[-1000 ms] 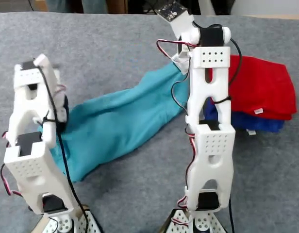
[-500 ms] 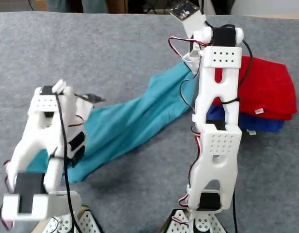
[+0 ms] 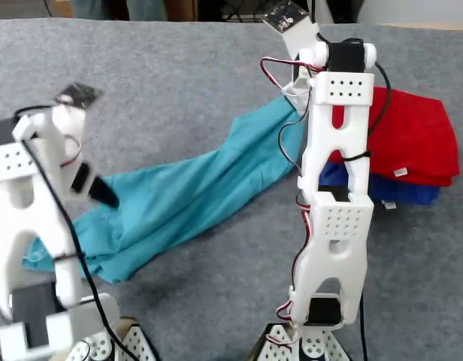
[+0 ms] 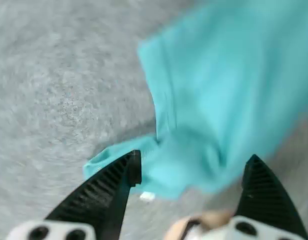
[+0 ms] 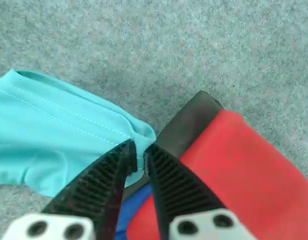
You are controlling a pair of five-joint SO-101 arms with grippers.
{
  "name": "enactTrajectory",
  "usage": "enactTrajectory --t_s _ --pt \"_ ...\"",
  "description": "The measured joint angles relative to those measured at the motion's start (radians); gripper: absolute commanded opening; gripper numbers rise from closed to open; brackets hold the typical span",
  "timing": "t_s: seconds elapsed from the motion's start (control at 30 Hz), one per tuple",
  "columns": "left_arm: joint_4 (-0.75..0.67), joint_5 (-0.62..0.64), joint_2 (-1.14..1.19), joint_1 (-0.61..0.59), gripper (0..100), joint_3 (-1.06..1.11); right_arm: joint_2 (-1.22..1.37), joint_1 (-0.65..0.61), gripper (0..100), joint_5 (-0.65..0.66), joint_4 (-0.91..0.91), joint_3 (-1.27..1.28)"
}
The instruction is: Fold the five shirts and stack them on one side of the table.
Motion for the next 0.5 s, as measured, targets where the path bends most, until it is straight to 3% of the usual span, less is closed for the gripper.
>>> enactTrajectory --t_s 0.23,0.33,0.5 --pt "-0.199 0.44 0.264 -0.002 33 -0.012 0.0 0.0 1.4 0.0 0.0 0.0" --pt "-0.249 0.493 0.31 0.017 29 -0.012 0.0 -0.005 1.4 0.0 0.0 0.0" --pt "-0.347 0.502 0.393 0.035 9 -0.012 0.0 -0.008 1.4 0.0 0.0 0.0"
